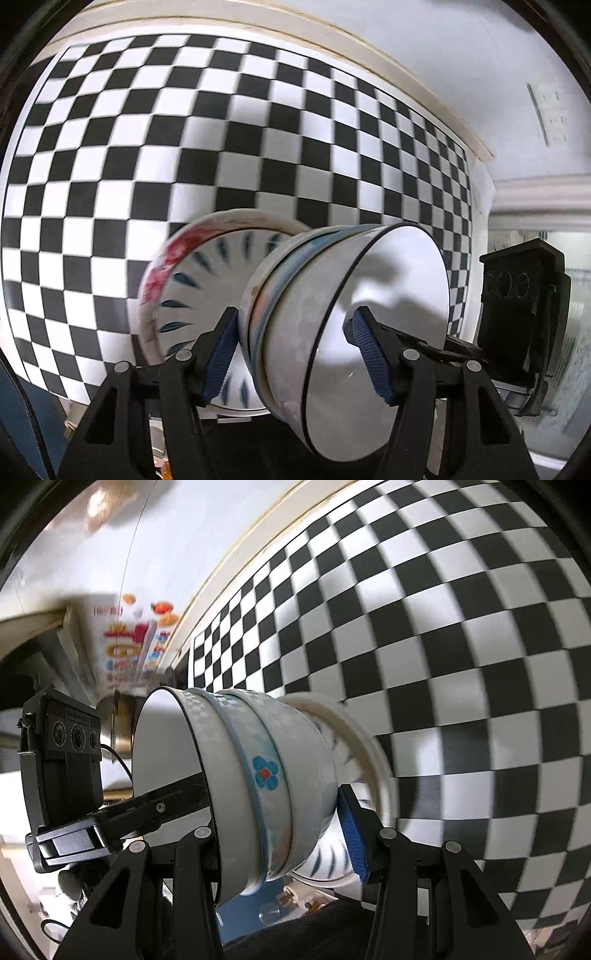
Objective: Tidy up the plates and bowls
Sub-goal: 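Lift the bowl stack and carry it over the plate stack with both grippers, then lower the bowl stack onto the plate stack and open both grippers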
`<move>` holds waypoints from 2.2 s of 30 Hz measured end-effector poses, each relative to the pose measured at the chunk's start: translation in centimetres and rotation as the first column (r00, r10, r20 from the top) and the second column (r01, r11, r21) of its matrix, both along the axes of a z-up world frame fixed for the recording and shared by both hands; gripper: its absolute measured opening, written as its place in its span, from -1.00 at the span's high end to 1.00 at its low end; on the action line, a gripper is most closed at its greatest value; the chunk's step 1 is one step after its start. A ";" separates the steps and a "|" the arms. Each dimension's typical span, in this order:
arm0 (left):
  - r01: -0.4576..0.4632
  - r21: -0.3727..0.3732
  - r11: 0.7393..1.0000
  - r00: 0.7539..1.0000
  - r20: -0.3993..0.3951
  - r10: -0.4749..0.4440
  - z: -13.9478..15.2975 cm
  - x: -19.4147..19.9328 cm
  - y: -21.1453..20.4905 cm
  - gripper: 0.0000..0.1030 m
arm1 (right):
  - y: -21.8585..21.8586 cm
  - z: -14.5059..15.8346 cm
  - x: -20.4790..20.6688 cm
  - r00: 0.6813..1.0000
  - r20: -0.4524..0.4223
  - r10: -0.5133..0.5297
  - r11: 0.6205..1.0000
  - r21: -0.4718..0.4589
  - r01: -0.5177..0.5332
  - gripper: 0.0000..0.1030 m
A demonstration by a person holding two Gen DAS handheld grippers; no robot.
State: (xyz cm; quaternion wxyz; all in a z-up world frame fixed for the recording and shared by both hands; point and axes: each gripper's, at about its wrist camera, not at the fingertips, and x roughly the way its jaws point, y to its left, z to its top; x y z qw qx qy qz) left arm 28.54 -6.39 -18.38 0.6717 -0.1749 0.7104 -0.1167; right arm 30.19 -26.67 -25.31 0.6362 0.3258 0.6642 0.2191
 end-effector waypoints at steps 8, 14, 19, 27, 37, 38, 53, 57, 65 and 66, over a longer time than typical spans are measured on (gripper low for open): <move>-0.049 0.008 0.999 0.998 -0.030 0.049 -1.9 -1.1 2.5 -0.15 | 3.6 -2.5 0.6 0.997 -0.024 0.071 0.997 -0.007 -0.071 0.05; -0.069 0.006 0.998 0.997 -0.045 0.070 -3.5 -1.4 3.4 -0.15 | 4.6 -3.9 0.4 0.994 -0.034 0.102 0.994 -0.032 -0.103 0.05; -0.064 0.008 0.998 0.997 -0.044 0.065 -4.1 -1.6 3.4 -0.15 | 4.7 -4.4 0.3 0.993 -0.026 0.113 0.993 -0.043 -0.114 0.05; -0.072 0.005 0.997 0.996 -0.050 0.072 -4.8 -1.8 3.4 -0.15 | 4.6 -4.8 0.2 0.991 -0.032 0.127 0.990 -0.063 -0.129 0.05; -0.070 0.004 0.998 0.996 -0.048 0.070 -4.7 -1.9 3.4 -0.15 | 4.4 -4.9 0.2 0.992 -0.034 0.123 0.990 -0.059 -0.125 0.05; -0.071 0.002 0.997 0.996 -0.048 0.071 -4.7 -2.0 3.4 -0.15 | 4.3 -4.9 0.2 0.992 -0.037 0.121 0.991 -0.059 -0.123 0.06; -0.066 0.160 0.985 0.993 0.106 0.050 0.9 -4.0 4.5 -0.16 | 3.3 0.1 -0.7 0.989 0.067 0.134 0.974 -0.194 -0.119 0.06; -0.070 0.219 0.973 0.983 0.178 0.031 3.4 -5.6 4.8 -0.20 | 3.4 3.9 -2.5 0.976 0.152 0.156 0.953 -0.283 -0.109 0.06; -0.083 0.311 0.947 0.951 0.310 -0.019 7.1 -8.9 5.1 -0.38 | 4.3 10.6 -7.3 0.941 0.284 0.185 0.907 -0.417 -0.052 -0.22; -0.087 0.319 0.944 0.946 0.324 -0.022 7.5 -9.3 5.2 -0.39 | 4.5 11.0 -7.8 0.938 0.293 0.186 0.903 -0.428 -0.046 -0.27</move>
